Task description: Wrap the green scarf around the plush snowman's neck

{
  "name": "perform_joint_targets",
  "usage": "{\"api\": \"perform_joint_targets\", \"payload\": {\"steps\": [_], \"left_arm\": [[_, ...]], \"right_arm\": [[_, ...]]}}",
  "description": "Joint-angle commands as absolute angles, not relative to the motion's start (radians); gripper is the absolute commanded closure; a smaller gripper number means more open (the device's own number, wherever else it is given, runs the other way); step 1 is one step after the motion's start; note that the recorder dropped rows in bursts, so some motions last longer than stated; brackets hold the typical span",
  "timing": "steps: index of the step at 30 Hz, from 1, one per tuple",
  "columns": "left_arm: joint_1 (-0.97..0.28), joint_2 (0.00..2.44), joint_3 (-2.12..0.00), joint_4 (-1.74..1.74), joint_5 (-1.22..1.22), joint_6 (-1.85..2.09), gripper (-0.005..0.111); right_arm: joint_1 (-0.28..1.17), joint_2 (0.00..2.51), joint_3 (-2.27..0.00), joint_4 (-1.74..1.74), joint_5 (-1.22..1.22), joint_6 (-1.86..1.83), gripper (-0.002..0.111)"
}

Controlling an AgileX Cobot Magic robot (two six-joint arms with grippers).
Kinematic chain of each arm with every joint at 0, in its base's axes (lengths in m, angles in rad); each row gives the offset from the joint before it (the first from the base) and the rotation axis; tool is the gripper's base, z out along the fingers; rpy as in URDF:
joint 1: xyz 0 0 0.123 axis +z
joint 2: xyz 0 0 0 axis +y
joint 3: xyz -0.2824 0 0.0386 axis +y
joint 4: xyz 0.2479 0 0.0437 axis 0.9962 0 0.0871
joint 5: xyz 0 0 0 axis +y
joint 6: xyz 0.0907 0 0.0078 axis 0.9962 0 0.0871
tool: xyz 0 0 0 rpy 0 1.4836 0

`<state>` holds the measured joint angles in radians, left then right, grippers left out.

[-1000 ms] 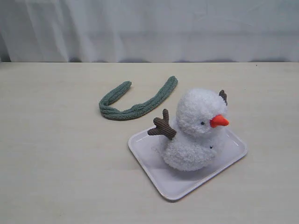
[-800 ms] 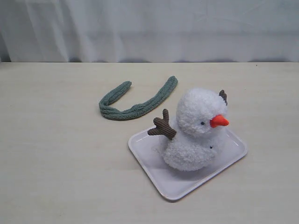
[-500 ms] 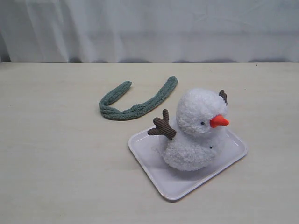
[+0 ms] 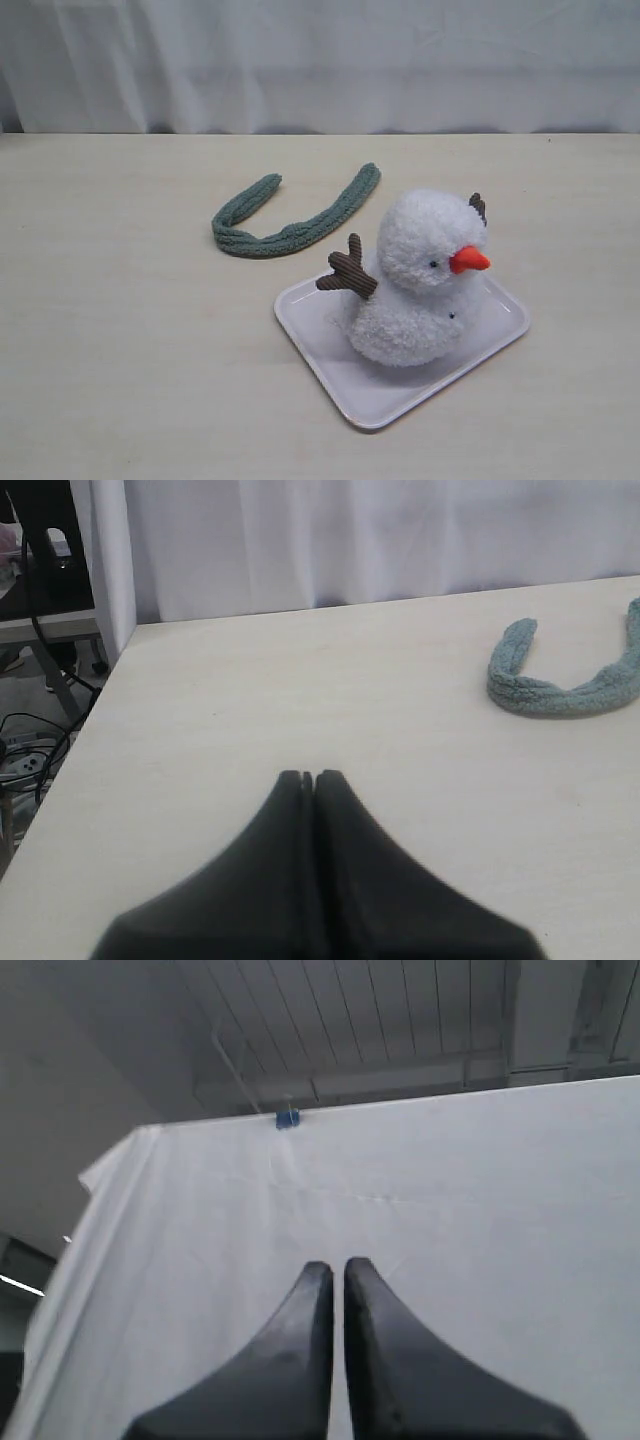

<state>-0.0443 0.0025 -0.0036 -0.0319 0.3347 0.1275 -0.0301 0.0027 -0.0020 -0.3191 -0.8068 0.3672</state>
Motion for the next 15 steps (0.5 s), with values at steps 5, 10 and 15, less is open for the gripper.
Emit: {"api": "perform_joint_targets", "payload": {"steps": [5, 10, 15], "left_arm": [[-0.04, 0.0, 0.0, -0.039, 0.323, 0.129, 0.107], [-0.04, 0.0, 0.0, -0.039, 0.323, 0.129, 0.107], [-0.04, 0.0, 0.0, -0.039, 0.325, 0.129, 0.107]], "right_arm": [[-0.033, 0.093, -0.288, -0.593, -0.36, 0.818, 0.095], [-0.033, 0.322, -0.536, -1.14, -0.333, 1.369, 0.052], [-0.033, 0.553, -0.718, -1.679, -0.401, 1.862, 0.041]]}}
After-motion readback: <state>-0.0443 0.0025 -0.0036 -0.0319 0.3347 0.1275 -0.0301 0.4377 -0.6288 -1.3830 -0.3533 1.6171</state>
